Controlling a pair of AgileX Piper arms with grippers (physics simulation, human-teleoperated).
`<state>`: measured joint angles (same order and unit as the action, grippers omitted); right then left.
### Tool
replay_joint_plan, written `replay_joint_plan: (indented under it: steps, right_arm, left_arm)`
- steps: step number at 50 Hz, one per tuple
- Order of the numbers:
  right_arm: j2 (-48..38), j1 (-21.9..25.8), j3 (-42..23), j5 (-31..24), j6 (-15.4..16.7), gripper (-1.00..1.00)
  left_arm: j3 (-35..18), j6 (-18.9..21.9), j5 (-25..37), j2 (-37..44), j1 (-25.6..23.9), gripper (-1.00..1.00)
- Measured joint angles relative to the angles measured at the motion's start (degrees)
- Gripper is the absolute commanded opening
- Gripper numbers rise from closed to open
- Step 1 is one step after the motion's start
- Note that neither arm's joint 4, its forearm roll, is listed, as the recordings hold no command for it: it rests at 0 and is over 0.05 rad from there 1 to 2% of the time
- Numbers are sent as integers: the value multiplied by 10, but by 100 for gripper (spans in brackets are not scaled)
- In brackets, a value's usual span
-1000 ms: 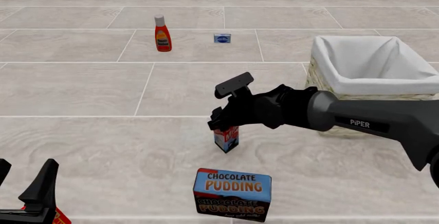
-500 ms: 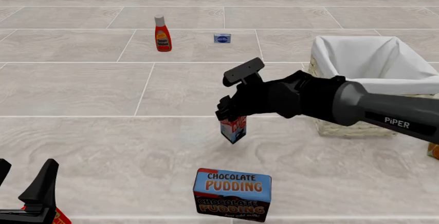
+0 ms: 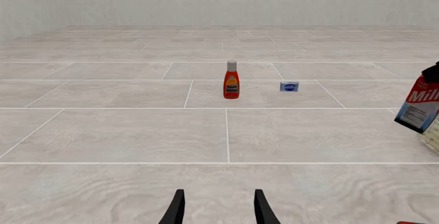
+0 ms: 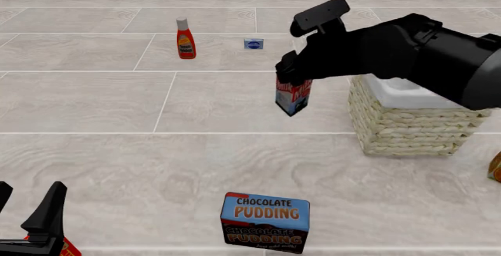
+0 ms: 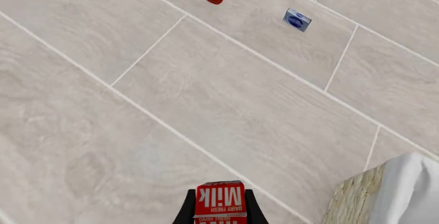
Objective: Pick the milk and place it in the basket.
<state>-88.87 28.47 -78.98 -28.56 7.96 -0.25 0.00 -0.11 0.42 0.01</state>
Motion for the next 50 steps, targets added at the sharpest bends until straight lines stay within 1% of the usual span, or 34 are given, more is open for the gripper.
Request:
replay_joint_plan:
  steps: [13,29,39,50]
  right_arm:
    - [17,-62,-86,-59,20,-100]
    - [16,-147,-168,-104,33,-100]
    - [12,-202,-180,-105,44,-100]
    - [-1,-260,-155,-75,57,-100]
  left_arm:
    - [0,0,0,0,0,100]
    - [0,0,0,0,0,100]
    - [0,0,0,0,0,100]
    - [0,0,0,0,0,100]
